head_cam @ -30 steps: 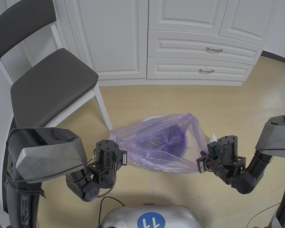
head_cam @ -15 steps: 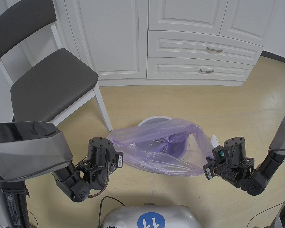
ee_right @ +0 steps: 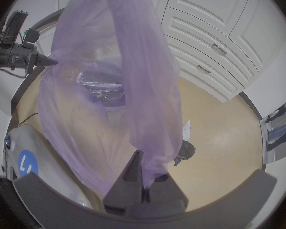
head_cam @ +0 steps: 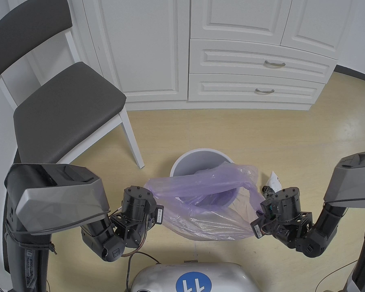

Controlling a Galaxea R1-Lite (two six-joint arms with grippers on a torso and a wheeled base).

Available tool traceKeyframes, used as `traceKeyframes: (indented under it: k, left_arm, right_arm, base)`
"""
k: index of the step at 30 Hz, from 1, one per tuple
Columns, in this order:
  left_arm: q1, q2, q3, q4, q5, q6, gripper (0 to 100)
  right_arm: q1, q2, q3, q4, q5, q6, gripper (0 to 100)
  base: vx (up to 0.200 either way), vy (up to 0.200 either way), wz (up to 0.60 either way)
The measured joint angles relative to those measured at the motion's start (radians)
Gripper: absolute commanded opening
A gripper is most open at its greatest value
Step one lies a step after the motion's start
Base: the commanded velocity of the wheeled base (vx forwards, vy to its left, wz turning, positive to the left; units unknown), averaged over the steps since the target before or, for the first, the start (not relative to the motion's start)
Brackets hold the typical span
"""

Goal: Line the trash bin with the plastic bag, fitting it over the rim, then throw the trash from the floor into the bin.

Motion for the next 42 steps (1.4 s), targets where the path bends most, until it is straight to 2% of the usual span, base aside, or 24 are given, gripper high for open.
traceKeyframes:
  k: [6, 12, 23, 31, 37, 38, 42]
  left_arm:
    - [0.01, 0.068, -0.085, -0.057, 0.024, -0.042, 0]
    - [0.027, 0.105, -0.159, -0.131, 0.097, -0.044, 0]
    - [0.033, 0.054, -0.134, -0.13, 0.104, -0.037, 0]
    - [-0.001, 0.152, -0.158, -0.133, 0.107, -0.038, 0]
    - [0.006, 0.175, -0.175, -0.131, 0.108, -0.039, 0]
    - [0.01, 0.169, -0.175, -0.13, 0.108, -0.039, 0]
    - [0.018, 0.133, -0.16, -0.129, 0.108, -0.037, 0]
  right_arm:
    - [0.0, 0.092, -0.063, -0.09, -0.037, 0.039, 0]
    - [0.003, 0.139, -0.105, -0.128, -0.051, 0.082, 0]
    - [0.013, 0.16, -0.128, -0.175, -0.07, 0.099, 0]
    - [0.012, 0.179, -0.129, -0.198, -0.071, 0.093, 0]
    - [0.005, 0.194, -0.133, -0.214, -0.072, 0.094, 0]
    - [0.004, 0.194, -0.131, -0.22, -0.072, 0.094, 100]
    - [0.003, 0.182, -0.114, -0.234, -0.067, 0.09, 100]
  base:
    - [0.0, 0.0, 0.0]
    - [0.0, 0.0, 0.0]
    - [0.0, 0.0, 0.0]
    - [0.0, 0.0, 0.0]
    - [0.0, 0.0, 0.0]
    - [0.0, 0.0, 0.0]
    - [0.0, 0.0, 0.0]
